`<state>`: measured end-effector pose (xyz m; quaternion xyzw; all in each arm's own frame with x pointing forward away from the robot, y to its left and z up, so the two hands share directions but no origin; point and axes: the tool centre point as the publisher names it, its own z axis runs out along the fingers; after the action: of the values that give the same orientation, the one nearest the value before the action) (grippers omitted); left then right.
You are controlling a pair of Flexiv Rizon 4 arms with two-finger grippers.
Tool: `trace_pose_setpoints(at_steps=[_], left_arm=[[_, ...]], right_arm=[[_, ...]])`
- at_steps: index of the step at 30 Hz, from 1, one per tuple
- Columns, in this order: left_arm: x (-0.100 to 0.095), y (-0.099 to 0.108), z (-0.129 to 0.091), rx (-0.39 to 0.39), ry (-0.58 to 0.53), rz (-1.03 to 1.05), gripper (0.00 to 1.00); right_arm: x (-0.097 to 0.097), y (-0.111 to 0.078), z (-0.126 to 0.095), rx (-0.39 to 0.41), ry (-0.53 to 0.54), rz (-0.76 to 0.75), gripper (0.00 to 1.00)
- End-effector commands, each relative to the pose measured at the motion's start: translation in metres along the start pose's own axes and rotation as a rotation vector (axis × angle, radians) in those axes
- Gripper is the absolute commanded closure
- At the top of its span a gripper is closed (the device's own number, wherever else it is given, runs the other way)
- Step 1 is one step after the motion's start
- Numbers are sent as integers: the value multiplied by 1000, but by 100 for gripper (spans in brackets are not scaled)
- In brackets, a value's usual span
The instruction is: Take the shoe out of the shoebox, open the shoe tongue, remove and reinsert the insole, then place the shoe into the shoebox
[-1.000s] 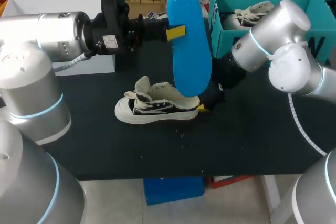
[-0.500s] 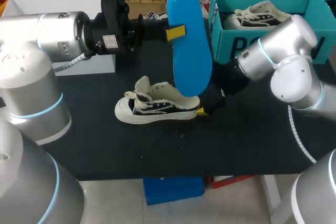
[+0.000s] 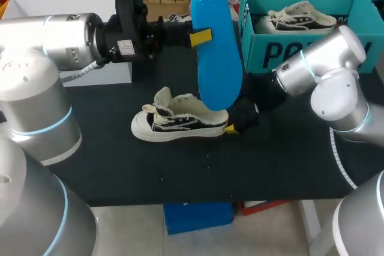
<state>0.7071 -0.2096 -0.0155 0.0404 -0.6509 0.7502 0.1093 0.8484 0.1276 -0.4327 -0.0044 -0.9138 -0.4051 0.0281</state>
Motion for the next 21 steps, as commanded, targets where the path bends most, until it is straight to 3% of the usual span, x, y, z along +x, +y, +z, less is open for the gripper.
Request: trace_pose_setpoints(at_steps=[1, 11, 13, 15, 18, 21], left_arm=[[-1, 1, 3, 2, -5, 2, 100], [-1, 1, 3, 2, -5, 2, 100], [-1, 1, 3, 2, -5, 2, 100], [-1, 1, 3, 2, -5, 2, 100], [-1, 1, 3, 2, -5, 2, 100], [-1, 1, 3, 2, -5, 2, 100]], right_arm=[[-1, -1, -3, 16, -5, -4, 0], [-8, 10, -24, 268, -53, -38, 0], [-9, 13, -25, 389, -63, -56, 0], [-10, 18, -26, 437, -82, -70, 0], [-12, 24, -27, 585, -100, -88, 0], [-15, 30, -25, 655, -107, -102, 0]])
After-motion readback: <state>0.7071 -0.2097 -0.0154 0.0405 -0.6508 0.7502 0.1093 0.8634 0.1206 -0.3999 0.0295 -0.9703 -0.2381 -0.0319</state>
